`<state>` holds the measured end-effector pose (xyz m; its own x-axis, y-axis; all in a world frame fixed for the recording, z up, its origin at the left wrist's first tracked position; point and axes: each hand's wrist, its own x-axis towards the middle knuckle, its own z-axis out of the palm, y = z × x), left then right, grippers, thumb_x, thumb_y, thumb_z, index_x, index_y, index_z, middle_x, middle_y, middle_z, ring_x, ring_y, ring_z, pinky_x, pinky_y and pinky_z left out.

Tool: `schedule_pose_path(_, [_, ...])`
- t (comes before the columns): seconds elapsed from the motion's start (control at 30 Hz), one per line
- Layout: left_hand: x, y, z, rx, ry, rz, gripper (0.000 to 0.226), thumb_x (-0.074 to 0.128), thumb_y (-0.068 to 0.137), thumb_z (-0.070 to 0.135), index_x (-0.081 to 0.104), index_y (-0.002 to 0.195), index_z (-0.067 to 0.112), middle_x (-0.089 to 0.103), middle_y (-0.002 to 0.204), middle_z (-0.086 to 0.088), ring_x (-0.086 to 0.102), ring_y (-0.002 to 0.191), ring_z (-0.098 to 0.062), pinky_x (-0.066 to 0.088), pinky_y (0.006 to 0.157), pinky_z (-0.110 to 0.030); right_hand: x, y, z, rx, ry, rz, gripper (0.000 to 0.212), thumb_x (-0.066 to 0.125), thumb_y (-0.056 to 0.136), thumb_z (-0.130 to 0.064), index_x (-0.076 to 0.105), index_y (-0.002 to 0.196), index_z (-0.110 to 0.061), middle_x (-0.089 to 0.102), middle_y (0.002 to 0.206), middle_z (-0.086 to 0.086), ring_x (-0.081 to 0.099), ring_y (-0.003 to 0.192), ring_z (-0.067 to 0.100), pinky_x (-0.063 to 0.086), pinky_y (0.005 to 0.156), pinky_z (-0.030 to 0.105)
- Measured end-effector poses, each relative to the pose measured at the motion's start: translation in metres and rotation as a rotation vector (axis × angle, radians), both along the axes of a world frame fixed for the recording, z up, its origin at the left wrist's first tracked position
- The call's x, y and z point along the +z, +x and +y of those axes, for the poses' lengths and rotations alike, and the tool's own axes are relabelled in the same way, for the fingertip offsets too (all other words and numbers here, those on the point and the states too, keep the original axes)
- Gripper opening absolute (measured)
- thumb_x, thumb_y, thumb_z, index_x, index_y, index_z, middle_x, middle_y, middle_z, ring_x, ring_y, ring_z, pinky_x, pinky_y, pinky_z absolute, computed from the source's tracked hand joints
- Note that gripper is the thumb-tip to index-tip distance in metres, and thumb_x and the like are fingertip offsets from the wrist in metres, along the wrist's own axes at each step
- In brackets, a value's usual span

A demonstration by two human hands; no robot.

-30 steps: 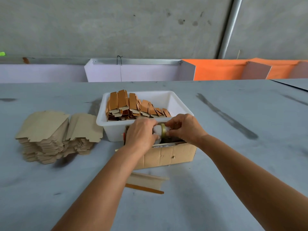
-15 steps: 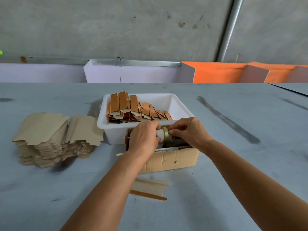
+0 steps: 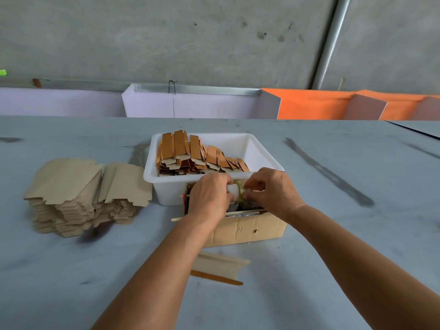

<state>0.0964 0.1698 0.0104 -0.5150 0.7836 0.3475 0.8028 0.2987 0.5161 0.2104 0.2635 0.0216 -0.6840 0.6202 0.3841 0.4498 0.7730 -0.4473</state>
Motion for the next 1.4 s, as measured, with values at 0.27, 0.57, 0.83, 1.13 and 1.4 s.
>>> schedule_pose_path(0.27, [-0.001,0.001,-0.001,0.001,0.028,-0.016,0.03,0.075,0.077,0.023,0.069,0.106,0.018,0.067,0.1,-0.003,0.056,0.089,-0.017,0.039,0.069,-0.027,0.005,-0.003,-0.002,0.002,0.015,-0.009,0.008,0.071,0.082,-0.014,0.075,0.089,-0.011,0.062,0.085,-0.005,0.056,0.074,0.01,0.044,0.067,0.02])
schedule_pose_path(0.57, [-0.002,0.003,-0.001,0.01,0.051,0.037,0.036,0.075,0.078,0.02,0.063,0.112,0.017,0.065,0.105,-0.002,0.055,0.095,-0.017,0.037,0.07,-0.026,0.003,-0.003,-0.006,-0.009,-0.204,0.036,0.013,0.064,0.088,-0.011,0.067,0.075,-0.013,0.064,0.075,0.001,0.059,0.07,0.015,0.048,0.062,0.021])
schedule_pose_path(0.83, [-0.003,0.004,-0.003,-0.007,0.045,0.058,0.036,0.076,0.077,0.019,0.06,0.109,0.017,0.062,0.105,-0.002,0.053,0.095,-0.018,0.039,0.07,-0.026,0.008,0.0,-0.005,-0.066,-0.457,0.132,0.021,0.06,0.09,-0.013,0.064,0.069,-0.013,0.06,0.071,0.001,0.053,0.066,0.011,0.038,0.055,0.017])
schedule_pose_path(1.13, [-0.001,0.006,-0.004,-0.001,0.047,0.048,0.034,0.076,0.077,0.019,0.059,0.107,0.018,0.062,0.105,-0.002,0.054,0.097,-0.018,0.04,0.071,-0.027,0.005,-0.009,-0.016,-0.202,-0.244,0.049,0.01,0.069,0.084,-0.015,0.073,0.075,-0.012,0.065,0.07,-0.001,0.062,0.072,0.018,0.054,0.065,0.032])
schedule_pose_path(1.4, [0.0,0.006,-0.003,0.005,0.028,0.036,0.034,0.077,0.076,0.015,0.06,0.105,0.018,0.062,0.105,-0.003,0.053,0.095,-0.019,0.038,0.068,-0.028,0.013,-0.021,-0.017,-0.256,-0.06,-0.173,0.013,0.061,0.084,-0.018,0.072,0.087,-0.012,0.069,0.086,0.005,0.063,0.077,0.02,0.048,0.063,0.027])
